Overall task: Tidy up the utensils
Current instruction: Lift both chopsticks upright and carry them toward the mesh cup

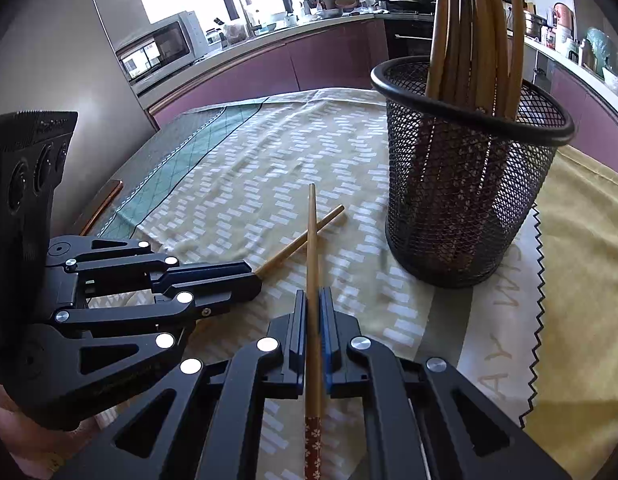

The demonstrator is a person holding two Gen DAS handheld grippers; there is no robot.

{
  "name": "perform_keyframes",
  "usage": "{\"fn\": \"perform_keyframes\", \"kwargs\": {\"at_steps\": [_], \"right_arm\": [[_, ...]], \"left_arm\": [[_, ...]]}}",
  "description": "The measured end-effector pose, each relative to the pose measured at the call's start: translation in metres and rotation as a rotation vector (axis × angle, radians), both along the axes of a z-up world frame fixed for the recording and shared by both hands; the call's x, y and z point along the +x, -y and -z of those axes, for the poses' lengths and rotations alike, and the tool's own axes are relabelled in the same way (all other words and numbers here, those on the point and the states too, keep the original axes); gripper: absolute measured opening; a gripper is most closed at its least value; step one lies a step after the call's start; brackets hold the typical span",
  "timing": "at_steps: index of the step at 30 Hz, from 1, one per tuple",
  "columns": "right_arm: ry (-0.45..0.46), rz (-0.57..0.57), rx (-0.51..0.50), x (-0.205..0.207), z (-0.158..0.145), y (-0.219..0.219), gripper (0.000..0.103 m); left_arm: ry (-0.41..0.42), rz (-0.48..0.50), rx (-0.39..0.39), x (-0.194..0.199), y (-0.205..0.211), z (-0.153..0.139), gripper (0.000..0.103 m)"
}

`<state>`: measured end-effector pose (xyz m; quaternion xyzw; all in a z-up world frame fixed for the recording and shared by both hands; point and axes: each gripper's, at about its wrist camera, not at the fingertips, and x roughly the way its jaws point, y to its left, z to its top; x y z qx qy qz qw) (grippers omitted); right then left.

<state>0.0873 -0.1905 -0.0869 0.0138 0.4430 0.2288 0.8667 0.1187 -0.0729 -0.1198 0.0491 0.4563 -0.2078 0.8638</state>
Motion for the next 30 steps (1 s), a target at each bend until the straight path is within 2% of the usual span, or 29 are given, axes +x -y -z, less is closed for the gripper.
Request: {"fn": "perform_keyframes", "kwargs": {"at_steps": [12, 30], "right_arm": [[0.061, 0.009, 0.081, -0.015, -0.025, 0.016, 0.006], [0.149, 0.036, 0.134, -0.033, -0.052, 0.031, 0.006]], "left_arm": [[0.035, -0.001, -0.062, -0.01, -0.01, -0.022, 0.008], [0.084, 0.004, -0.162, -0.028, -0.028, -0.06, 0.008]]}}
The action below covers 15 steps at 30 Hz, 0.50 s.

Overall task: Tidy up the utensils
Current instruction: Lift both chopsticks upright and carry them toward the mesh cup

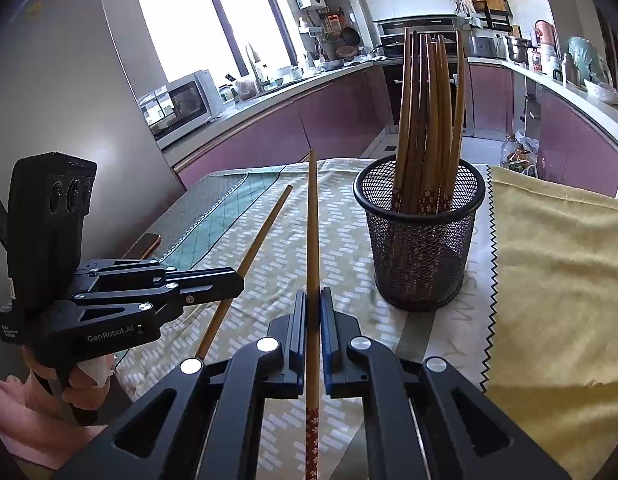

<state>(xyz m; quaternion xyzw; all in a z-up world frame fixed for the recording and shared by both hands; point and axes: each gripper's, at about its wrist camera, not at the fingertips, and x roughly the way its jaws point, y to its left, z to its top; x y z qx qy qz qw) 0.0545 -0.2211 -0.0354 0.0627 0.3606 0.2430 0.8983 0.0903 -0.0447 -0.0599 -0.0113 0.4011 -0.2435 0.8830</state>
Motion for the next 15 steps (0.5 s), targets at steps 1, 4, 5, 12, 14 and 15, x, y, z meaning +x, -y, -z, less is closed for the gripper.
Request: {"fn": "perform_keyframes", "kwargs": {"at_steps": [1, 4, 5, 12, 14, 15], "right_arm": [[0.003, 0.001, 0.002, 0.0, -0.001, 0.0, 0.006], [0.011, 0.004, 0.005, -0.001, -0.003, 0.004, 0.006], [0.014, 0.006, 0.005, -0.002, -0.003, 0.004, 0.006], [0.03, 0.016, 0.007, -0.003, -0.007, 0.008, 0.006], [0.035, 0.017, 0.008, -0.003, -0.008, 0.009, 0.006], [0.04, 0.018, 0.008, -0.004, -0.009, 0.009, 0.006]], "left_arm": [[0.004, -0.001, -0.002, 0.0, 0.0, -0.002, 0.008], [0.011, 0.005, -0.013, -0.001, 0.001, -0.005, 0.008], [0.015, 0.006, -0.013, -0.002, 0.002, -0.006, 0.008], [0.03, 0.006, -0.031, -0.005, 0.0, -0.012, 0.008], [0.038, 0.007, -0.035, -0.006, -0.001, -0.014, 0.008], [0.042, 0.007, -0.036, -0.006, -0.001, -0.016, 0.008]]}}
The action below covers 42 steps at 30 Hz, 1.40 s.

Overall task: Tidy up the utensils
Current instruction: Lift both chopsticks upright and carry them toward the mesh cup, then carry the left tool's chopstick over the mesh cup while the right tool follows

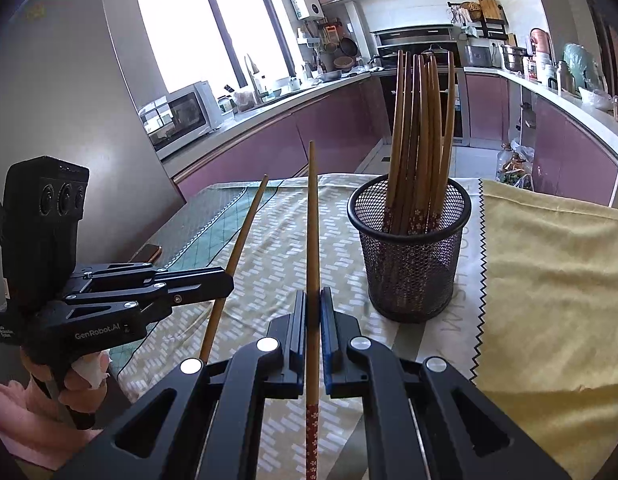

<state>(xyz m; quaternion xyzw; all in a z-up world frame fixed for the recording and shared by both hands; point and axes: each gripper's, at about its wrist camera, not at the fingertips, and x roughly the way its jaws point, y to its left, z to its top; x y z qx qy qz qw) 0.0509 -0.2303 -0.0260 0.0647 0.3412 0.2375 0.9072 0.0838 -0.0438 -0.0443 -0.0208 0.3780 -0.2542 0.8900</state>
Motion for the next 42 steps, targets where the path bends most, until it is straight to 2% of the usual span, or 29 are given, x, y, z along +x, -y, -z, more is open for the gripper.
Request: {"fn": "perform_keyframes", "kwargs": {"at_steps": [42], "right_arm": [[0.079, 0.029, 0.022, -0.003, -0.016, 0.003, 0.006]], "left_arm": [[0.074, 0.011, -0.054, -0.008, 0.003, -0.028, 0.008]]}}
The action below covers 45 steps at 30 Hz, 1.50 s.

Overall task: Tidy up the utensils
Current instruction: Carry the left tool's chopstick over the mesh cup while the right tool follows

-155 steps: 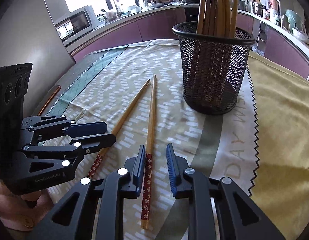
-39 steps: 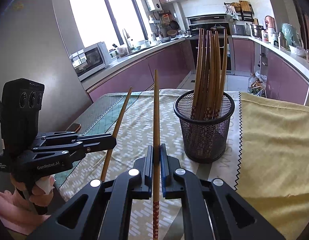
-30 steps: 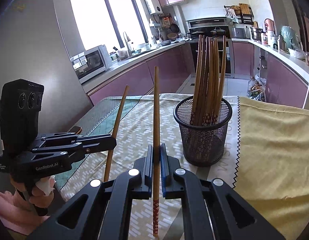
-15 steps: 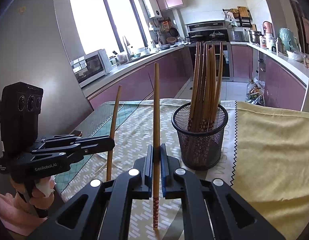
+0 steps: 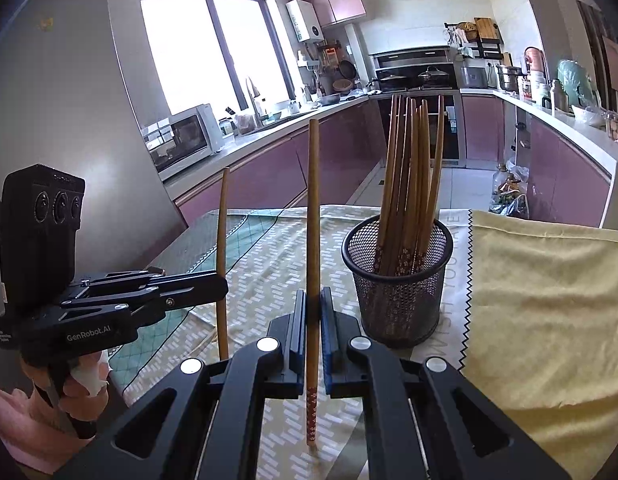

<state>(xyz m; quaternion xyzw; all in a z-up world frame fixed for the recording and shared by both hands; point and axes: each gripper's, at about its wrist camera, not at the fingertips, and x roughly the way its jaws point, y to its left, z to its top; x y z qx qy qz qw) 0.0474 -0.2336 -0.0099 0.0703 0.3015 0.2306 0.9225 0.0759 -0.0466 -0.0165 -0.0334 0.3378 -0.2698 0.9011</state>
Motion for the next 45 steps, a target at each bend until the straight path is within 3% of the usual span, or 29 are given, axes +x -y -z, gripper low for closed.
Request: {"fn": "perform_keyframes", "kwargs": {"at_steps": [45], "right_arm": [[0.059, 0.033, -0.003, -0.003, -0.019, 0.017, 0.006]], "left_arm": [[0.035, 0.01, -0.018, 0.003, 0.005, -0.014, 0.008]]}}
